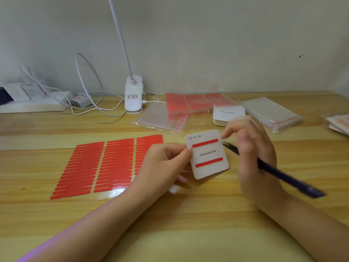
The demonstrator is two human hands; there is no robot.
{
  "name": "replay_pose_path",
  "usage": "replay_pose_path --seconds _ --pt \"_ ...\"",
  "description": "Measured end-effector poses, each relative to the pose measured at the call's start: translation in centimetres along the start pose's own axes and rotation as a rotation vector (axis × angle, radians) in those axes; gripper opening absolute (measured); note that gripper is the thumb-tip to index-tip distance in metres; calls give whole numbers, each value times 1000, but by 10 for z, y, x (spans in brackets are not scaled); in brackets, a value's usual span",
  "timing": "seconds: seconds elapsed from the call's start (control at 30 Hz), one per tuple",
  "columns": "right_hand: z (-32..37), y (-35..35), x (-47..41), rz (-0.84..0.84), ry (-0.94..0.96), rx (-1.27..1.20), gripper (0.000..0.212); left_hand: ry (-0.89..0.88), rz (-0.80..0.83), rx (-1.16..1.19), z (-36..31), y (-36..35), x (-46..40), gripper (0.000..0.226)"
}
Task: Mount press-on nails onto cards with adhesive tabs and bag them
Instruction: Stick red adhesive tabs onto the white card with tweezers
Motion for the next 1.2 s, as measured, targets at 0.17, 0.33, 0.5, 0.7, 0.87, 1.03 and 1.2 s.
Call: replay_pose_path --seconds 0.17,0.33,0.5,0.7,0.87,1.03,1.2 --pt "-4 7 4 -1 -60 -55 62 30 12 69 0 2 -1 28" --pt "2 2 6 50 16 -68 31 43 24 117 1 1 -2 29" --pt "2 -10 9 111 -20 -54 13 26 42 99 0 0 -2 27" --pt "-11 -18 16 93 -246 -151 24 16 46 76 1 -1 -2 28" --pt "-6 -16 11 97 -163 -63 31 9 43 47 2 -1 -3 26" --pt "-3 -15 10 94 -104 -27 35 11 45 31 4 0 -4 23" --pt "0 -15 10 86 -70 21 28 13 49 49 3 -1 -3 23"
Point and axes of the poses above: each hand's wrist, its own x-axis away from the middle knuckle, its own y-axis out of the back of the hand, z = x × y, the point moved 8 cm from there along -x, towards the middle knuckle, and after that the axes turned 15 degrees about y, right-handed, at the moved point
